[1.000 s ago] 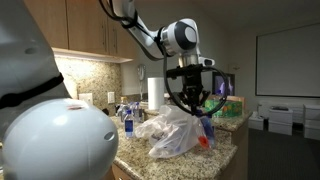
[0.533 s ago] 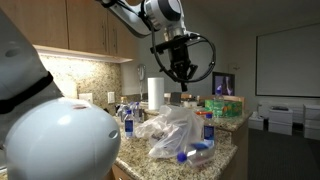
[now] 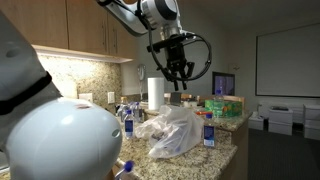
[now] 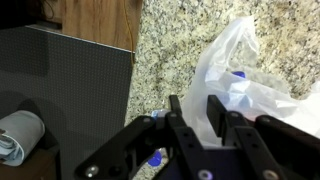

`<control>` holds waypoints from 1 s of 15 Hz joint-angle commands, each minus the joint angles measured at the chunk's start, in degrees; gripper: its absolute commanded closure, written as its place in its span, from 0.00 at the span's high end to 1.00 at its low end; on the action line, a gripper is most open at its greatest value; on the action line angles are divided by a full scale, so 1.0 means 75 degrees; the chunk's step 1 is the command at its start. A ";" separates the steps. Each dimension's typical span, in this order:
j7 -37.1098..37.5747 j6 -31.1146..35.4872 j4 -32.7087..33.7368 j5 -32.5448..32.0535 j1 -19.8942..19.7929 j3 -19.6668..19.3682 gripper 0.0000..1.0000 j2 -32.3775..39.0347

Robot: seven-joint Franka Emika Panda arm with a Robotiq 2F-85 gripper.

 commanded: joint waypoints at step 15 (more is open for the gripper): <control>-0.0349 0.0421 -0.0084 0.0178 0.0058 -0.0191 1.00 0.0805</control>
